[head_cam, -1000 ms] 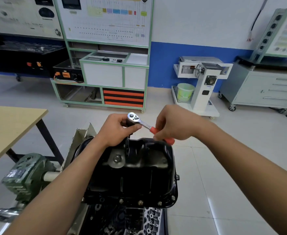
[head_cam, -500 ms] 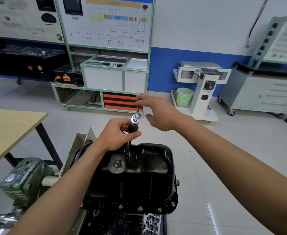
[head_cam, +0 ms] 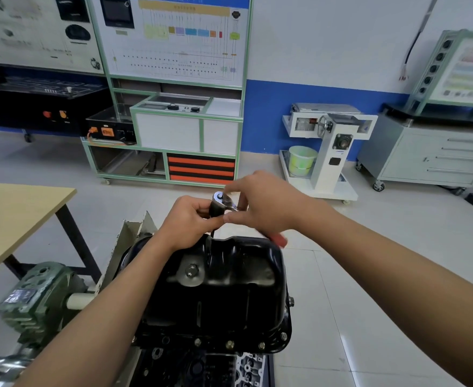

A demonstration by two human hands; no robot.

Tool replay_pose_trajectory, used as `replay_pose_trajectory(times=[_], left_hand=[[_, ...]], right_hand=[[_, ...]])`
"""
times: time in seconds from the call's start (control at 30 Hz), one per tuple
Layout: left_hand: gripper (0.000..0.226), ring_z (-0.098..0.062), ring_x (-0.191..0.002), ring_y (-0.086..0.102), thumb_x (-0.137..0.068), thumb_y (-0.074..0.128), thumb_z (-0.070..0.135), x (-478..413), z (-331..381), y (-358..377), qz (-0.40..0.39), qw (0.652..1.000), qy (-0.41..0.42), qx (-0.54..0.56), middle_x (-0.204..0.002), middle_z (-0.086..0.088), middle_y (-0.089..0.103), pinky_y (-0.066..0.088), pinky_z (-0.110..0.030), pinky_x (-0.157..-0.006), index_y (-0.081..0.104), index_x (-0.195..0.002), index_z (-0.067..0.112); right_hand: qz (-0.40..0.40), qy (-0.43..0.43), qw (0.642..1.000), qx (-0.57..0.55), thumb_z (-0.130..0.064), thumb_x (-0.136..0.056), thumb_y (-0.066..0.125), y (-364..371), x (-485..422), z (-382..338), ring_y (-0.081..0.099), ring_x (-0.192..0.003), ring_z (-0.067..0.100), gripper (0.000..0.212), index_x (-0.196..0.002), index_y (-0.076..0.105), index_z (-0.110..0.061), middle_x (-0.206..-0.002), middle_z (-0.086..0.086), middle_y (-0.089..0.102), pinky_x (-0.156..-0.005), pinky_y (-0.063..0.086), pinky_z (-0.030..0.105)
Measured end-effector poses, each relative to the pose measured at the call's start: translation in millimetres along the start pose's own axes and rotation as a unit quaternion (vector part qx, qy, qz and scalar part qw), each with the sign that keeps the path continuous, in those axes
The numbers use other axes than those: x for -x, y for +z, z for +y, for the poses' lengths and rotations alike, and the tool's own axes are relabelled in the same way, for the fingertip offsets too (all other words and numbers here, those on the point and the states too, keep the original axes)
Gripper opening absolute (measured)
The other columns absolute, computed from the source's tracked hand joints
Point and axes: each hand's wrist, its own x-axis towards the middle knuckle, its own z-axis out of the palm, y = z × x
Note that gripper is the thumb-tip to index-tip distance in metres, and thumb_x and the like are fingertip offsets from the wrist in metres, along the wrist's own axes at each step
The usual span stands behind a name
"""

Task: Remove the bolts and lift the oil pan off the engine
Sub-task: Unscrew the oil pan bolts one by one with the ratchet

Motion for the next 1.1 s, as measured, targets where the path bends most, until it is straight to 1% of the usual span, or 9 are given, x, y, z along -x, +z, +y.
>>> replay_pose_trajectory(times=[0.1, 0.2, 0.33, 0.43, 0.53, 0.6, 0.7, 0.87, 1.1], left_hand=[[0.015, -0.009, -0.063, 0.053, -0.084, 0.082, 0.007, -1, 0, -2, -0.010, 1.000, 0.011, -0.007, -0.071, 0.003, 0.069, 0.048, -0.025, -0.063, 0.081, -0.087, 0.021], [0.028, -0.001, -0.064, 0.057, -0.083, 0.081, 0.003, 0, 2, -3, -0.013, 1.000, 0.021, -0.012, -0.073, 0.009, 0.072, 0.049, -0.019, -0.064, 0.082, -0.086, 0.031], [0.010, -0.017, -0.074, 0.065, -0.084, 0.083, 0.012, 1, 4, -1, 0.010, 1.000, 0.000, -0.024, -0.084, -0.010, 0.077, 0.059, -0.047, -0.074, 0.082, -0.091, 0.021], [0.012, -0.018, -0.077, 0.069, -0.082, 0.086, 0.015, 2, 6, -1, 0.017, 0.999, -0.014, -0.044, -0.087, -0.014, 0.076, 0.058, -0.053, -0.084, 0.080, -0.092, 0.011], [0.020, -0.013, -0.077, 0.071, -0.081, 0.086, 0.011, 3, 9, -1, 0.009, 0.999, -0.019, -0.038, -0.083, -0.004, 0.078, 0.061, -0.041, -0.082, 0.082, -0.090, 0.028], [0.030, -0.010, -0.076, 0.071, -0.080, 0.086, 0.010, 3, 10, -1, 0.013, 0.999, -0.023, -0.032, -0.082, 0.000, 0.078, 0.062, -0.036, -0.081, 0.081, -0.087, 0.039], [0.034, -0.012, -0.075, 0.071, -0.079, 0.086, 0.008, 4, 11, 0, 0.014, 0.999, -0.030, -0.028, -0.083, -0.003, 0.079, 0.061, -0.038, -0.082, 0.080, -0.083, 0.041], [0.022, -0.009, -0.075, 0.073, -0.077, 0.088, 0.009, 4, 12, 0, 0.012, 0.998, -0.042, -0.046, -0.083, -0.002, 0.079, 0.061, -0.030, -0.081, 0.080, -0.077, 0.029], [0.025, -0.011, -0.072, 0.071, -0.079, 0.086, 0.005, 5, 15, 0, 0.003, 0.998, -0.040, -0.039, -0.079, 0.000, 0.078, 0.060, -0.029, -0.075, 0.078, -0.082, 0.028]], right_hand=[[-0.014, 0.009, 0.996, -0.082, -0.045, -0.084, 0.075, 4, 1, -12, 0.066, -0.092, 0.020, 0.048, -0.118, 0.065, -0.012, -0.091, -0.001, 0.072, -0.085, 0.054, 0.041], [-0.004, 0.028, 0.995, -0.098, -0.041, -0.079, 0.080, 7, -5, -16, 0.066, -0.089, 0.023, 0.044, -0.109, 0.067, -0.011, -0.090, 0.002, 0.070, -0.083, 0.056, 0.041], [-0.034, 0.024, 0.996, -0.082, -0.032, -0.081, 0.082, -5, -8, -11, 0.061, -0.107, 0.017, 0.060, -0.135, 0.061, -0.016, -0.111, 0.000, 0.069, -0.087, 0.045, 0.027], [-0.053, 0.009, 0.997, -0.064, -0.023, -0.086, 0.079, -10, -8, -6, 0.059, -0.076, 0.002, 0.058, -0.140, 0.058, -0.022, -0.112, -0.005, 0.068, -0.081, 0.049, 0.026], [-0.046, -0.003, 0.998, -0.048, -0.007, -0.091, 0.067, -9, -7, -4, 0.059, -0.049, 0.006, 0.050, -0.135, 0.062, -0.029, -0.108, -0.006, 0.061, -0.060, 0.056, 0.027], [-0.028, -0.022, 0.999, 0.008, -0.005, -0.092, 0.061, -7, -7, -4, 0.057, -0.068, 0.005, 0.050, -0.131, 0.063, -0.035, -0.113, -0.003, 0.067, -0.063, 0.050, 0.026], [-0.016, -0.035, 0.997, 0.060, -0.001, -0.091, 0.054, -4, -9, -3, 0.054, -0.107, 0.022, 0.059, -0.135, 0.059, -0.041, -0.119, -0.003, 0.068, -0.085, 0.051, 0.039], [-0.034, -0.051, 0.998, -0.014, 0.005, -0.086, 0.051, -1, -15, -1, 0.056, -0.112, 0.021, 0.060, -0.126, 0.068, -0.036, -0.118, -0.005, 0.070, -0.098, 0.048, 0.045], [-0.033, -0.082, 0.989, -0.122, 0.008, -0.083, 0.062, 2, -25, 5, 0.057, -0.124, 0.012, 0.048, -0.117, 0.076, -0.023, -0.129, -0.002, 0.068, -0.103, 0.042, 0.023]])
